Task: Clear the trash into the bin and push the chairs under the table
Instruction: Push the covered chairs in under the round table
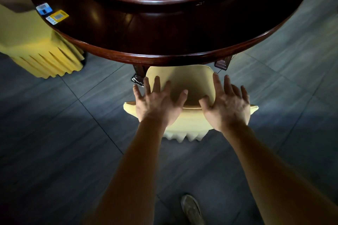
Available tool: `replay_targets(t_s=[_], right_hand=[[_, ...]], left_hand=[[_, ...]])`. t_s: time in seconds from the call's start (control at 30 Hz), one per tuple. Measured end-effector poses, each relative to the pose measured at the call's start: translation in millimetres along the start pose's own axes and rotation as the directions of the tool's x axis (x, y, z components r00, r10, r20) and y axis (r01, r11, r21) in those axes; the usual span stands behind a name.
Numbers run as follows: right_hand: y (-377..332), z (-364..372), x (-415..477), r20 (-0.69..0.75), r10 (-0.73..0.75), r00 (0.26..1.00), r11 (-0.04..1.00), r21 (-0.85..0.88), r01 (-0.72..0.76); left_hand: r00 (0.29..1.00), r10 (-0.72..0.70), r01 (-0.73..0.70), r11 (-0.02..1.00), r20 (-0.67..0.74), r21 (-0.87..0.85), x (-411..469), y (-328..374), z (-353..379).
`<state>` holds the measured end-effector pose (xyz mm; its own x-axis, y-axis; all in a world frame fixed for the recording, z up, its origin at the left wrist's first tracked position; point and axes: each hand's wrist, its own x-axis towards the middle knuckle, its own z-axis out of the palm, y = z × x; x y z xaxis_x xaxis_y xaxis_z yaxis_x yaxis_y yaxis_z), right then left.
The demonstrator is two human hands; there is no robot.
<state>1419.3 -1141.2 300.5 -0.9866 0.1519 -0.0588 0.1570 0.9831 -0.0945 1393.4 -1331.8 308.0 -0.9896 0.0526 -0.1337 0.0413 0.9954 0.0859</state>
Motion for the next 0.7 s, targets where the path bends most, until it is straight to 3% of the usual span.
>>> replay_targets(t_s=[0.7], right_hand=[[44.5,-12.6,137.1,-0.05,-0.11,0.993,0.993,0.038,0.112]], left_hand=[[0.99,-0.104,0.101,0.994,-0.091,-0.032,106.5,59.4,-5.3]])
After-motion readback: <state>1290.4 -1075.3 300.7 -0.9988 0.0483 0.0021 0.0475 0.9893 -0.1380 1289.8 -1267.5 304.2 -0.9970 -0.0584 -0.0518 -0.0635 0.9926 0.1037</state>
